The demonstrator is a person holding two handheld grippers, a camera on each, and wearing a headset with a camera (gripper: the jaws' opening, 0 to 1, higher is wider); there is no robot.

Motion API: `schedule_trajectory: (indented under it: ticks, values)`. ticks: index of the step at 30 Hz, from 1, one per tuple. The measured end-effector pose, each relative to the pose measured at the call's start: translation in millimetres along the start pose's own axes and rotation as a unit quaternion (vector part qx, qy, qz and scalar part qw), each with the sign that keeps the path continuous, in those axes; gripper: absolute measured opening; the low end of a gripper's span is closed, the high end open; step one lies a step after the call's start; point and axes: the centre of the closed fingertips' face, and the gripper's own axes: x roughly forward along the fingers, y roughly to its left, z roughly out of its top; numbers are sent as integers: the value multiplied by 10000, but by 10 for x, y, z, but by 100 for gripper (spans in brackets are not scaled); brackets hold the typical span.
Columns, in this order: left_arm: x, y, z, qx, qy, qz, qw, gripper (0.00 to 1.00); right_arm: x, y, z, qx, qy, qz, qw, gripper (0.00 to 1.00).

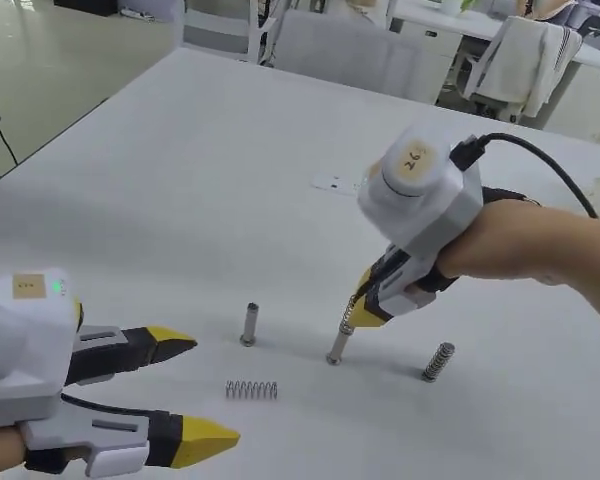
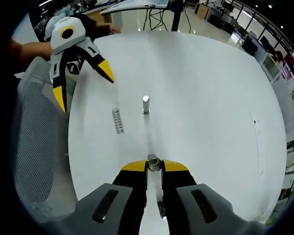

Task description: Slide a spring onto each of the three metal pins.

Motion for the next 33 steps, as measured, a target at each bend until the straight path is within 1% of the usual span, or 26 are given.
schedule_trajectory:
  ticks: [5, 13, 18, 33]
  values:
    - [2, 0, -3, -4, 7, 1, 10000, 59, 77, -46, -28, -27, 66, -25, 10000, 8]
    - [2, -3, 0, -1, 13, -7, 10000, 59, 162, -73, -60, -45, 167, -37, 9998, 8]
    - [-5, 1, -6, -5, 28, -3, 10000, 59, 208, -92, -79, 3, 176, -16, 9998, 8]
    - [-9, 3, -5, 3, 48, 5, 10000, 58, 343, -92, -153, 24, 261, -22, 9997, 8]
